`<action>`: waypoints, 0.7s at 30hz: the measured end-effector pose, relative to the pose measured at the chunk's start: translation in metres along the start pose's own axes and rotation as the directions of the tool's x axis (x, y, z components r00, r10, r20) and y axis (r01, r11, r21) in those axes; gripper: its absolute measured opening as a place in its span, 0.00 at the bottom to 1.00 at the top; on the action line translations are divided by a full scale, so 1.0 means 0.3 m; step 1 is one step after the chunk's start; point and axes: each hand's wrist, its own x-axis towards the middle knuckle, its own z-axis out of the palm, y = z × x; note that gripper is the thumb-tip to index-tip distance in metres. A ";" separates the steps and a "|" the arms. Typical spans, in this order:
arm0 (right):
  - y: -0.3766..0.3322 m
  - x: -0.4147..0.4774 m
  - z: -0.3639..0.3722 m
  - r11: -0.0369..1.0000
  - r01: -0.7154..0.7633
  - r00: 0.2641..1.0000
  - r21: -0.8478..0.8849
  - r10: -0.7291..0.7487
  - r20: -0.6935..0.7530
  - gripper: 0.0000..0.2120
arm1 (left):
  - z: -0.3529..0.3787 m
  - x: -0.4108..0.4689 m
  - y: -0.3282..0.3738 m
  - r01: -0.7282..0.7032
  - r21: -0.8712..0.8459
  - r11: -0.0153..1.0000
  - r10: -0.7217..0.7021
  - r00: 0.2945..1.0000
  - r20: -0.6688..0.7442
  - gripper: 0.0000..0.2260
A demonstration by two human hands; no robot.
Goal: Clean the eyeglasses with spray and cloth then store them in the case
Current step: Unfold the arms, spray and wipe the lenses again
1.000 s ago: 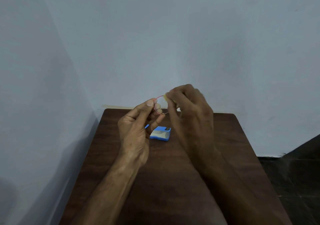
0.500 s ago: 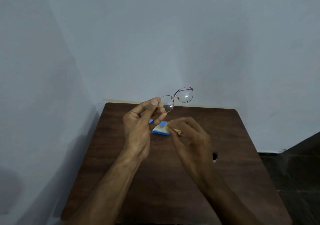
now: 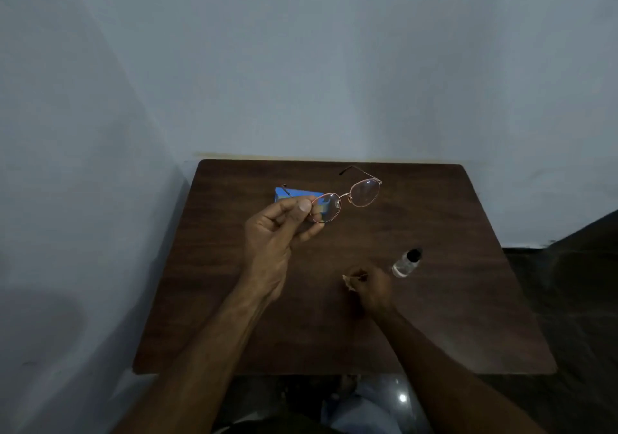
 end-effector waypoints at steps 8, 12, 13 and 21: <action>0.044 -0.045 -0.001 0.974 0.180 0.982 -0.136 -0.185 -0.029 0.05 | -0.036 -0.041 -0.020 -0.019 0.088 0.996 0.017 1.000 0.025 0.10; -0.056 -0.049 -0.062 0.947 0.219 0.959 0.234 -0.164 -0.230 0.04 | -0.027 -0.054 -0.027 -0.076 0.170 0.983 0.066 0.996 0.064 0.07; -0.107 -0.048 -0.098 0.883 0.196 0.965 0.427 -0.095 -0.246 0.05 | -0.023 -0.056 -0.026 -0.100 0.205 0.974 0.084 0.993 0.087 0.06; -0.385 -0.137 -0.474 0.583 0.379 0.899 0.719 -0.415 -0.137 0.19 | 0.061 -0.052 0.075 -0.494 0.483 0.723 0.284 0.849 0.445 0.04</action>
